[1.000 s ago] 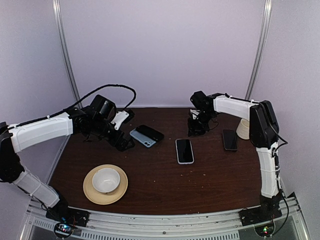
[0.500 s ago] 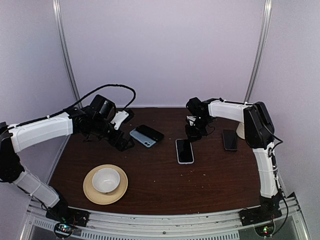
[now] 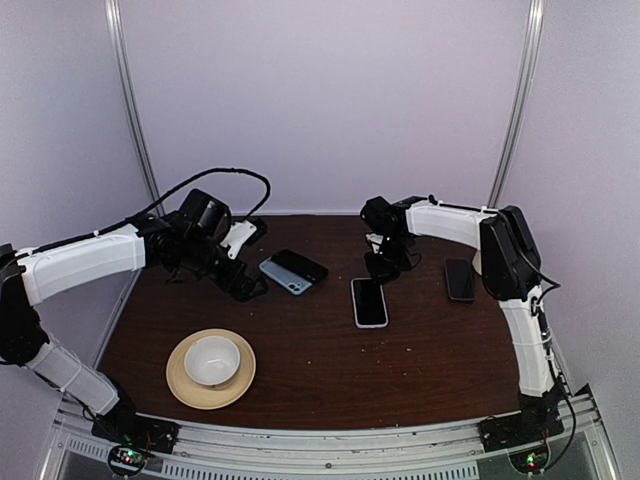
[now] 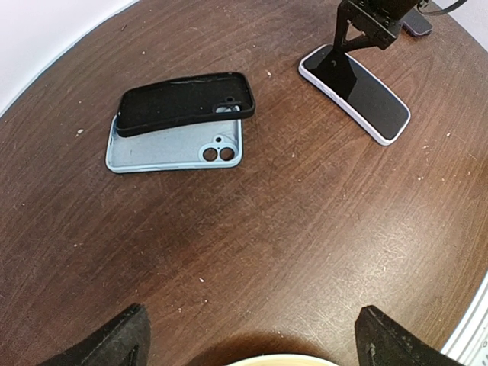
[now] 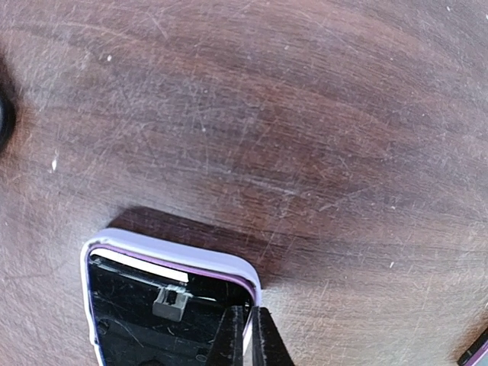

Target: Put the phone into the phone case

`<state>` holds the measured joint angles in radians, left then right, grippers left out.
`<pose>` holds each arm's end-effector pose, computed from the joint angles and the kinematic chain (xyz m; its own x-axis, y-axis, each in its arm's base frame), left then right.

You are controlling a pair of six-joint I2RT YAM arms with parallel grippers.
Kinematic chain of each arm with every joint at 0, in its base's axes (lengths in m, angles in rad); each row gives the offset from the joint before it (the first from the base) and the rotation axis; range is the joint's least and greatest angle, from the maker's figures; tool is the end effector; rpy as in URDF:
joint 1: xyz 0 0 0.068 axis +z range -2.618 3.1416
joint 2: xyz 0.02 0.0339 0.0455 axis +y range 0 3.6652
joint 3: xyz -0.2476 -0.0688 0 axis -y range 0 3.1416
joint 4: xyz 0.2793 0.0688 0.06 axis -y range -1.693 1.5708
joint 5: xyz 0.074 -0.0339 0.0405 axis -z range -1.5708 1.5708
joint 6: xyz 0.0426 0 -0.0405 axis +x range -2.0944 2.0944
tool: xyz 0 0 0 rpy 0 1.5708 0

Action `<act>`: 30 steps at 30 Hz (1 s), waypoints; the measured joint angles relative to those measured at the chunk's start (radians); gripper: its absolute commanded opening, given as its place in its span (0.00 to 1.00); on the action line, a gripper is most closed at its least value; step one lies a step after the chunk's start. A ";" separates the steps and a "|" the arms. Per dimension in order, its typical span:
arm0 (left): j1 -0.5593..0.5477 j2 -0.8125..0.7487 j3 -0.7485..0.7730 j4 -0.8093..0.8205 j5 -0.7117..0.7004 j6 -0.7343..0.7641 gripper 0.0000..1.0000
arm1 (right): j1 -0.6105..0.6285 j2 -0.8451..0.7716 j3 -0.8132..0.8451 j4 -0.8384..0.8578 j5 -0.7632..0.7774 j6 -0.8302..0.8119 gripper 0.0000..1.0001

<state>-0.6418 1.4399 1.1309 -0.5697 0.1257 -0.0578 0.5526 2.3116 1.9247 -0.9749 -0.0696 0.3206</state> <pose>0.2741 -0.2115 0.2417 -0.6537 0.4170 -0.6315 0.6213 0.7722 -0.1332 0.4177 0.2611 0.1324 -0.9591 -0.2221 -0.1755 -0.2462 0.9605 0.1299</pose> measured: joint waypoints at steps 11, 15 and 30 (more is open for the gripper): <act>0.002 0.006 0.005 0.000 0.010 -0.008 0.97 | -0.012 -0.074 0.019 -0.110 0.032 -0.045 0.22; 0.002 0.064 0.093 -0.016 0.026 -0.033 0.97 | -0.038 -0.205 -0.011 -0.122 0.093 -0.059 0.30; 0.035 0.607 0.616 0.028 -0.116 -0.530 0.70 | -0.183 -0.463 -0.398 -0.065 0.224 -0.079 0.50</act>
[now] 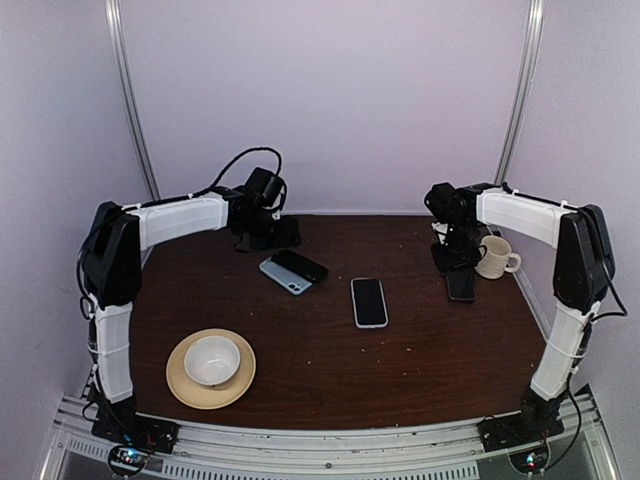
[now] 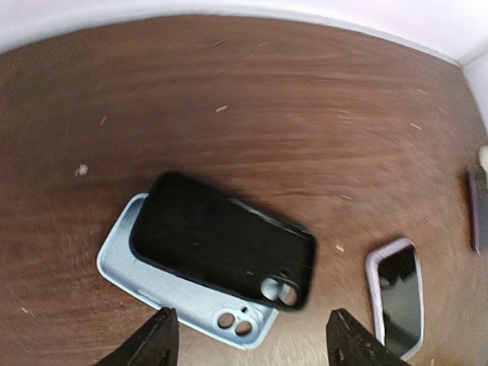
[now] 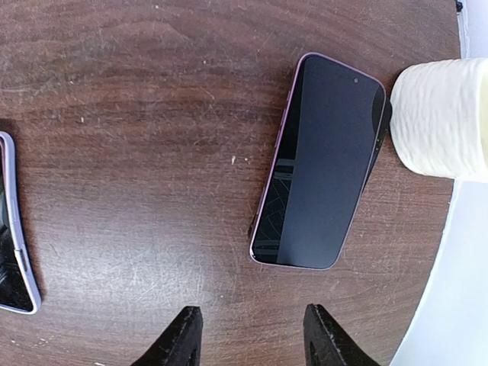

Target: Put the phone into the phone case

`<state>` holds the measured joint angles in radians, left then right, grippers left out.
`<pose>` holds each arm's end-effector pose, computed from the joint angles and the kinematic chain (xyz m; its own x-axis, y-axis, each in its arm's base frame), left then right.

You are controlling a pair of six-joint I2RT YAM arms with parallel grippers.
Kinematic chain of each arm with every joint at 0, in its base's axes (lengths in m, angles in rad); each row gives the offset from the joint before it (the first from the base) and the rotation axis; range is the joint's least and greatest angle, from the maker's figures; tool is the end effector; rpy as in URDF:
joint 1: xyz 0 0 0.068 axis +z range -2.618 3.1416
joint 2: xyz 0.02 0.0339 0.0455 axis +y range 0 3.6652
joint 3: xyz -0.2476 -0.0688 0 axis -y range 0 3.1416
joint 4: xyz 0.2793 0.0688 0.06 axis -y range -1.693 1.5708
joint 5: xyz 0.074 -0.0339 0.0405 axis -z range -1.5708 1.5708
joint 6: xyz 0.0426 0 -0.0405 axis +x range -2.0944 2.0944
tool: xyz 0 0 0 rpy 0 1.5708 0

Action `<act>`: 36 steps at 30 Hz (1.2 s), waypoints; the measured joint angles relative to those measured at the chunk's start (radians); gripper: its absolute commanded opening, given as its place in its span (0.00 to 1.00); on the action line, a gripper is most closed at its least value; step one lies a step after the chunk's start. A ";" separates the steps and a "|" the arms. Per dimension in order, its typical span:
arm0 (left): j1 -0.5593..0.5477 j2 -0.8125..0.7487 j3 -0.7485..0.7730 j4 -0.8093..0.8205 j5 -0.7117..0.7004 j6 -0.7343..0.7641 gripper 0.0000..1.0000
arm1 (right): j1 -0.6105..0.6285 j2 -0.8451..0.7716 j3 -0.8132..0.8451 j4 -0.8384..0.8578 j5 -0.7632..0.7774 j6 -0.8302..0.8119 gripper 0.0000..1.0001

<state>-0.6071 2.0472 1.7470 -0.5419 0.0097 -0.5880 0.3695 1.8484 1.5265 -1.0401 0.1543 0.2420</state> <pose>0.4069 -0.2832 0.2213 -0.8292 -0.0994 -0.5500 0.1392 0.9164 -0.3754 0.3715 0.1369 0.2066 -0.9641 -0.1194 -0.2373 -0.0990 0.9904 -0.0963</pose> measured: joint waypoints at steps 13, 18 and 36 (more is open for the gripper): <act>0.009 0.220 0.067 0.018 -0.119 -0.363 0.65 | -0.035 -0.010 -0.099 0.070 -0.005 -0.034 0.50; 0.009 0.276 0.099 0.021 -0.103 -0.396 0.43 | -0.048 -0.011 -0.121 0.085 -0.016 -0.034 0.50; 0.021 0.236 0.060 0.109 0.023 -0.437 0.00 | -0.061 -0.103 -0.146 0.085 -0.024 -0.034 0.50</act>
<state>-0.5865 2.2829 1.8065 -0.4328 0.0322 -1.0248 0.3080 1.7458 1.3808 -0.9550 0.1307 0.2077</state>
